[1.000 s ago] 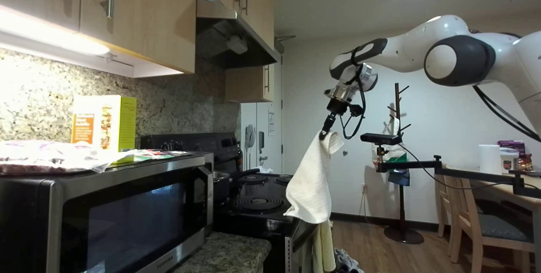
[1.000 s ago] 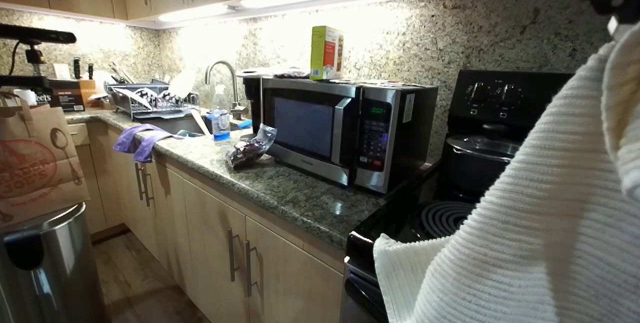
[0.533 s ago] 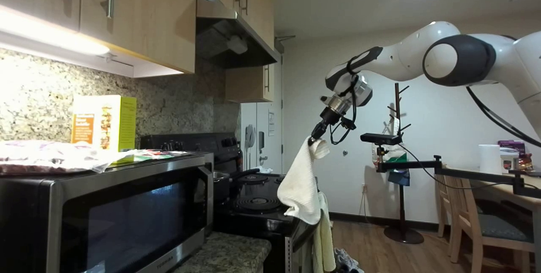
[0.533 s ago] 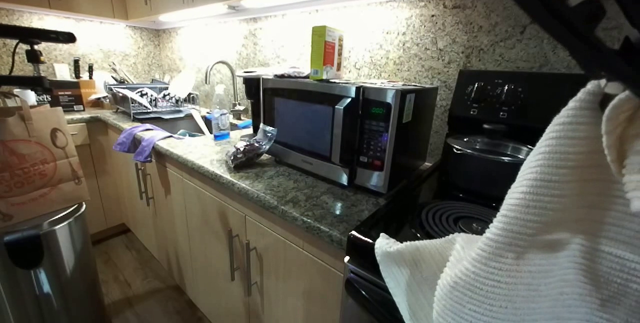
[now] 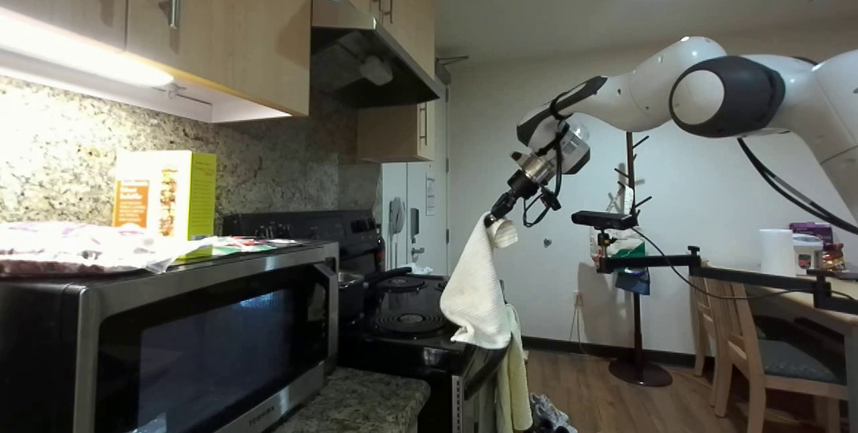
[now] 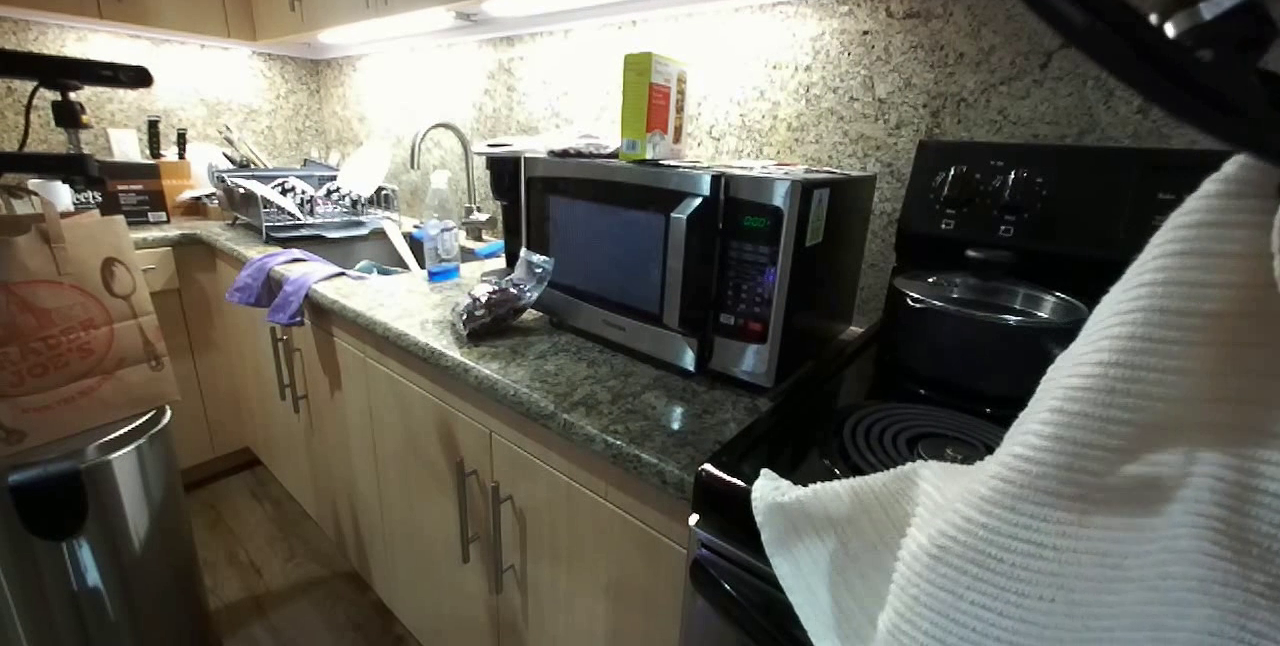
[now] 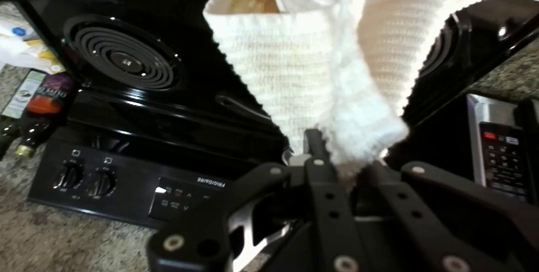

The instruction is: Pick up the white towel and hang it next to the other towel

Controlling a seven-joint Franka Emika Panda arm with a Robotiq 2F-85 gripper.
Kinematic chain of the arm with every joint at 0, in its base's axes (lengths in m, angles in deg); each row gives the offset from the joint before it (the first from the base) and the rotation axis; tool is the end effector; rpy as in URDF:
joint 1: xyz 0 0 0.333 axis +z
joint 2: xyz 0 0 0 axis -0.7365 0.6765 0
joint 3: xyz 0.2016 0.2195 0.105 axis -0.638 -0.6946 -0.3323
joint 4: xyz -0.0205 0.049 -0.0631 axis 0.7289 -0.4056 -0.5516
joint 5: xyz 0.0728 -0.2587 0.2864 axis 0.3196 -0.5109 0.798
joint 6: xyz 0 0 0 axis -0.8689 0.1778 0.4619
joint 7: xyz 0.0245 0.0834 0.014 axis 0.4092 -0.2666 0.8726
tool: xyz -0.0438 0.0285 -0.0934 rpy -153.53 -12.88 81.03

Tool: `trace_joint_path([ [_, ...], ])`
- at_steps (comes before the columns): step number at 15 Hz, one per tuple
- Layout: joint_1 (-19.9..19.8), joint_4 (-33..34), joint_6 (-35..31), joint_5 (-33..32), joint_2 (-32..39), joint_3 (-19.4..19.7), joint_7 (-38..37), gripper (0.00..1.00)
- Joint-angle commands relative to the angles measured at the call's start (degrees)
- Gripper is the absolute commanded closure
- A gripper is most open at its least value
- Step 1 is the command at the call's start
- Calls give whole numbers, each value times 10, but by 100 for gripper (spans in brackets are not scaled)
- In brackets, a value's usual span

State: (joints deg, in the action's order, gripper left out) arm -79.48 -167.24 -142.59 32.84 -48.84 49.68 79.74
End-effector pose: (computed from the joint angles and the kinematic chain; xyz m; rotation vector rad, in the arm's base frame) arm 0.5299 -0.4713 0.5201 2.7970 0.5243 1.1623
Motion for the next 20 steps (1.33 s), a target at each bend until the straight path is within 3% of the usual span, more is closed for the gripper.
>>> trace_joint_path([
  [1, -14, -30, -76, 97, -4, -16, 66, 91],
  [5, -16, -63, -114, 174, -12, -11, 106, 92],
  [10, -12, -133, -109, 204, -50, -1, 152, 92],
  [18, -2, -190, -111, 366, -71, 26, 333, 91],
  [19, 7, -157, -96, 335, -47, 31, 285, 91],
  [20, 8, -161, -96, 345, -47, 34, 296, 91],
])
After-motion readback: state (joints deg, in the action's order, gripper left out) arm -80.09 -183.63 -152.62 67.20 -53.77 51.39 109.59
